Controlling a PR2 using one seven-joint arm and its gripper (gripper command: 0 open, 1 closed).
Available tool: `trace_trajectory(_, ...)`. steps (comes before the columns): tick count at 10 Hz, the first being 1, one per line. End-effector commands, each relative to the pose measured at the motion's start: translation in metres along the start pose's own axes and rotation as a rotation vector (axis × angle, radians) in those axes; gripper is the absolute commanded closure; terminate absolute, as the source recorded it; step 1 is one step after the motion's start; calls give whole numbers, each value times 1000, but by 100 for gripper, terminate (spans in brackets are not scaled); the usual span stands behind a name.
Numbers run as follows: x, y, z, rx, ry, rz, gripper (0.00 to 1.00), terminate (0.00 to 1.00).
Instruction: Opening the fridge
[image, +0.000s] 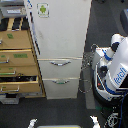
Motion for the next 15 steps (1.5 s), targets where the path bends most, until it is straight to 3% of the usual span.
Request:
trace_trajectory(1, 8, -3, 1, -25, -2, -27, 0, 0)
trace_trajectory(8, 90, 2, 10, -69, -50, -140, 0, 0)
trace_trajectory(15, 181, 67, 21, 56, -61, 45, 0, 0)
